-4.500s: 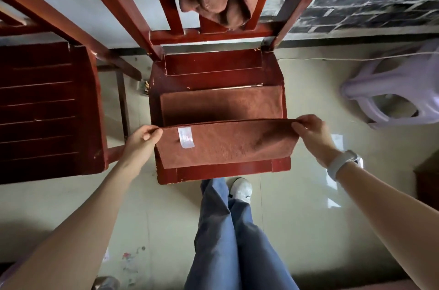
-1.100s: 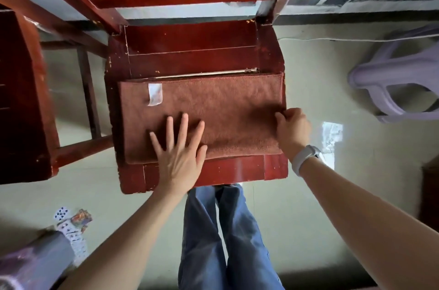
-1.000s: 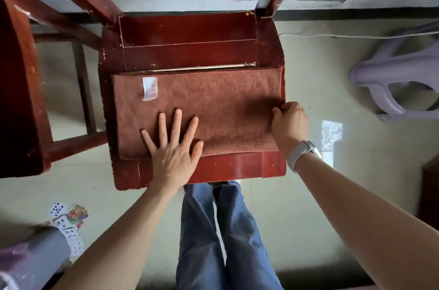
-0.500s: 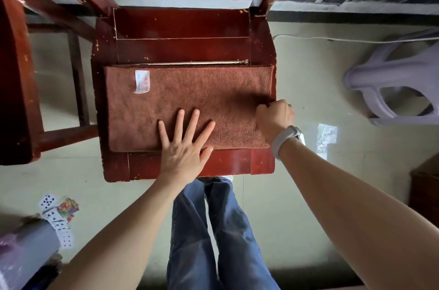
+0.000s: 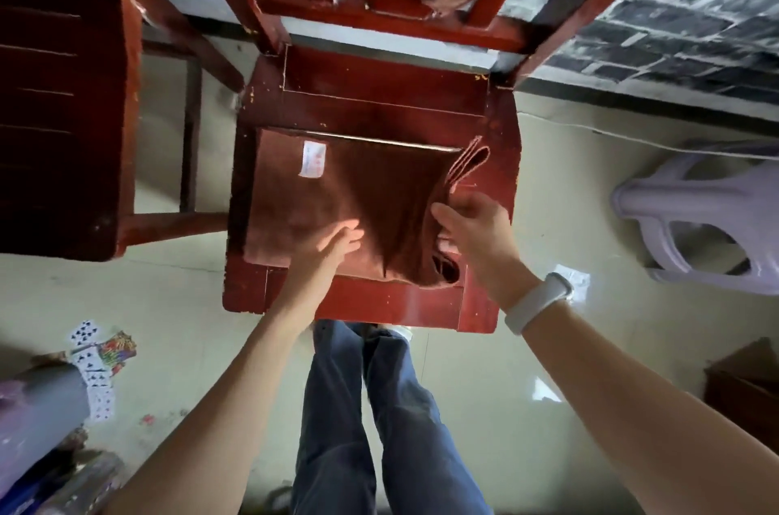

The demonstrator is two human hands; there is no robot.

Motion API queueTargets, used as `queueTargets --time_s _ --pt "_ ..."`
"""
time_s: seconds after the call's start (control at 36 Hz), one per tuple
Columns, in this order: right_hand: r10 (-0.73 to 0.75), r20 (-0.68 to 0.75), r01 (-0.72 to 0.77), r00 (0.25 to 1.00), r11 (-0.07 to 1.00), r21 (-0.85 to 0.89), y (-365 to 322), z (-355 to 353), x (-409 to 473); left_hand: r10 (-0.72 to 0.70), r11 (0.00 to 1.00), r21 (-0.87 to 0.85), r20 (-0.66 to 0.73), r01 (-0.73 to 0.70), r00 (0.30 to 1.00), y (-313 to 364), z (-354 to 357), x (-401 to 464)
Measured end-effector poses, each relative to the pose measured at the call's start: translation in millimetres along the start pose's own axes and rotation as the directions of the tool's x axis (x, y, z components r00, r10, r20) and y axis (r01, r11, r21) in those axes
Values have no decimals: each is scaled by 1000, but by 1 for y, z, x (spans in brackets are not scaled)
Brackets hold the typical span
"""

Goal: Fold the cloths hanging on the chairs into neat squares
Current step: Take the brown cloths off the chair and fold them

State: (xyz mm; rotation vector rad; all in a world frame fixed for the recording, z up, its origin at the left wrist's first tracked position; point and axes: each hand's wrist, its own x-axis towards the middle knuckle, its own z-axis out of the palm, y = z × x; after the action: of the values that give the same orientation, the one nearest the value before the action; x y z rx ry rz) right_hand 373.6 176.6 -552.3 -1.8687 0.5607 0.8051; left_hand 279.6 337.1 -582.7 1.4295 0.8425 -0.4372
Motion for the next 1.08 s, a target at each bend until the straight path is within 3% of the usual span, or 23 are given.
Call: queueTargets --time_s 0.11,0.22,0.28,0.36,0.44,0.53,0.61,0.72,0.83,0.97,1.08 --pt "-54 126 58 991 998 -28 -23 62 -1 -205 863 -471 -2 180 979 -3 -26 -8" --pt "21 340 -7 940 999 -43 -38 114 -1 -275 727 -659 -25 191 961 -12 -44 -11" --pt "-38 363 123 931 969 -215 -40 124 3 -302 694 -696 -46 187 952 -15 -47 -10" --pt "-222 277 336 935 803 -492 -46 119 13 -273 840 -526 -194 135 942 -18 -42 -4" --pt "-448 263 506 854 603 -616 -56 111 31 -151 973 -221 -395 66 906 -26 -38 7" --pt "-391 351 507 851 436 -743 -63 110 52 16 999 33 -488 0 873 -31 -37 12" --pt "-299 439 522 847 317 -792 -71 113 68 174 984 116 -505 -133 846 -34 -36 7" --pt "-282 508 581 814 412 -702 -77 124 75 289 956 184 -498 -227 817 -39 -37 -3" --pt "-267 531 592 804 439 -676 -76 136 74 326 945 200 -485 -260 811 -46 -39 -6" --pt "-238 571 617 785 381 -689 -81 147 73 282 956 218 -512 -195 812 -46 -43 -5" --pt "-218 589 619 778 426 -660 -85 146 72 216 964 250 -546 -89 809 -49 -45 -1"
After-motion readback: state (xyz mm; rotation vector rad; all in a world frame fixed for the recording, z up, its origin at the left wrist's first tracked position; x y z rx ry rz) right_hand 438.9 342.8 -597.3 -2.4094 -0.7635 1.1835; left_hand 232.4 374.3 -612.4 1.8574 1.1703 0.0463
